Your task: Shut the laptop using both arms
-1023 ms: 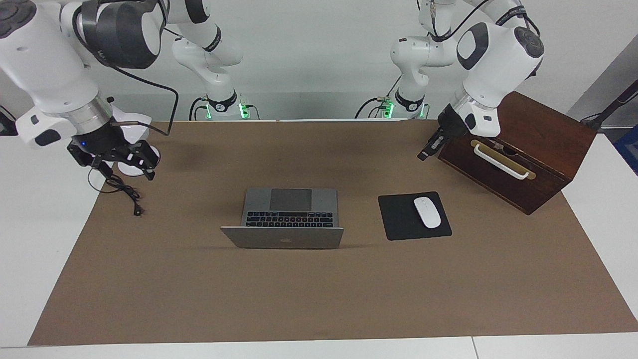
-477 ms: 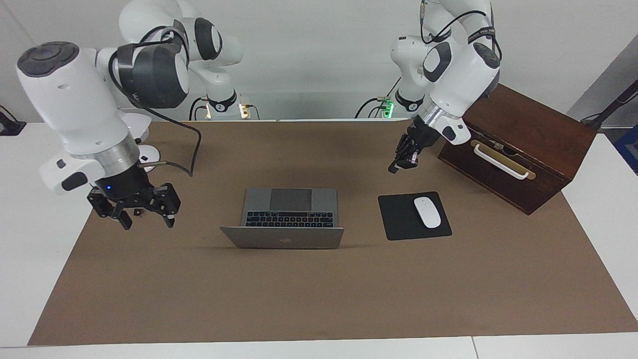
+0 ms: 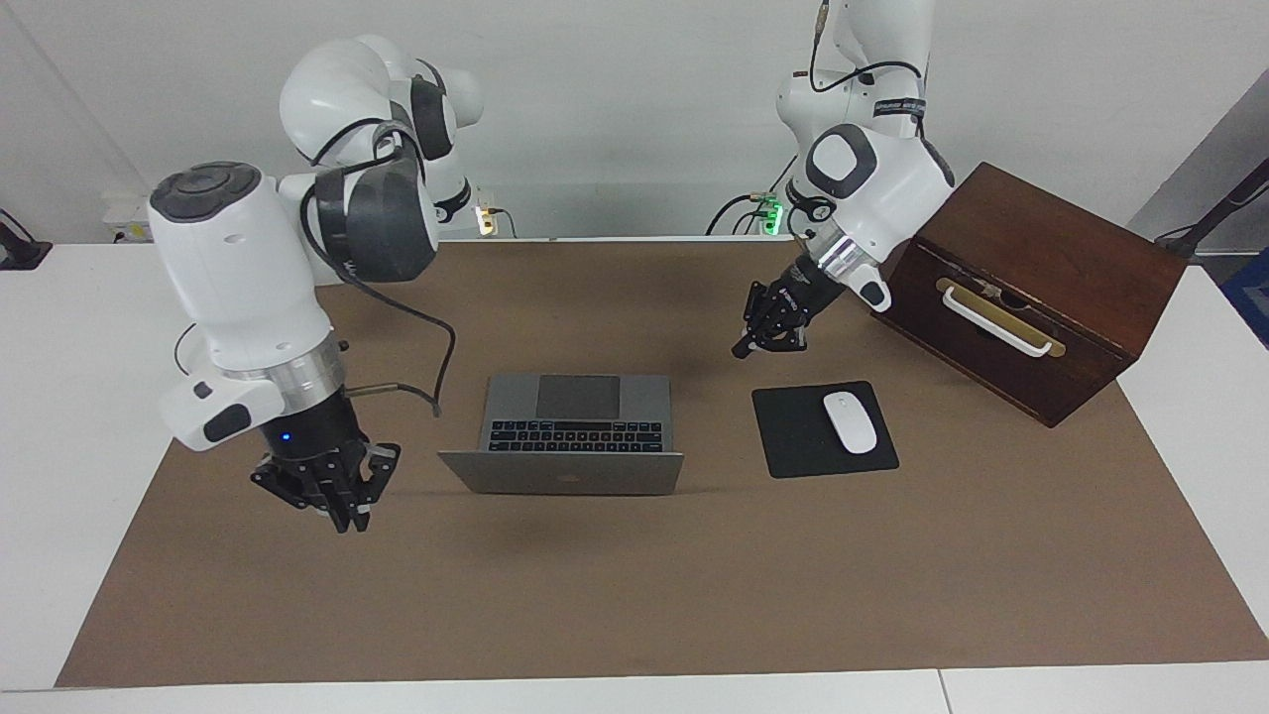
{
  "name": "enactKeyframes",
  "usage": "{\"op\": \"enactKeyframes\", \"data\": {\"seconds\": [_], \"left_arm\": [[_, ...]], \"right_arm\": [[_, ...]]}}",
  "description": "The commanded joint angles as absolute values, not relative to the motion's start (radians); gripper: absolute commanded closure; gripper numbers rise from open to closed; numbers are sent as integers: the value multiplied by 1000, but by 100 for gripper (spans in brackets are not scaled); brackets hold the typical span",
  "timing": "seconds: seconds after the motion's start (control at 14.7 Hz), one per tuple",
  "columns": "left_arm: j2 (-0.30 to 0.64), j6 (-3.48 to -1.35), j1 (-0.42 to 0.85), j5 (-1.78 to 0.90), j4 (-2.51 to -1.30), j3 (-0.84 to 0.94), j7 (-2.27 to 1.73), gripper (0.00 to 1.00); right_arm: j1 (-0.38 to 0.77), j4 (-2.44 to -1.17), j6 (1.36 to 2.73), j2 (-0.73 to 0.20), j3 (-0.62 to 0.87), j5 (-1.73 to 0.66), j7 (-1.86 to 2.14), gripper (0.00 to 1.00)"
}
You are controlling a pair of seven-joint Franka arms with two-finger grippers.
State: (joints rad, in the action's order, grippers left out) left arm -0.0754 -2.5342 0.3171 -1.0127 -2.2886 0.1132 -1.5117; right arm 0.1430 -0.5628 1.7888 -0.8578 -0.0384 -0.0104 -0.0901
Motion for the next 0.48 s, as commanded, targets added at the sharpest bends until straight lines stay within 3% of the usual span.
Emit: {"op": "enactKeyframes", "data": {"seconds": [0.0, 0.41], "left_arm": [[-69, -2675, 400, -1181, -2342, 101, -1540, 100], [8, -2846, 495, -1442, -2336, 101, -1536, 100]], "right_arm": [[187, -482, 1842, -925, -63, 12, -147, 100], [284, -477, 1930, -968, -142, 14, -225, 100]]}}
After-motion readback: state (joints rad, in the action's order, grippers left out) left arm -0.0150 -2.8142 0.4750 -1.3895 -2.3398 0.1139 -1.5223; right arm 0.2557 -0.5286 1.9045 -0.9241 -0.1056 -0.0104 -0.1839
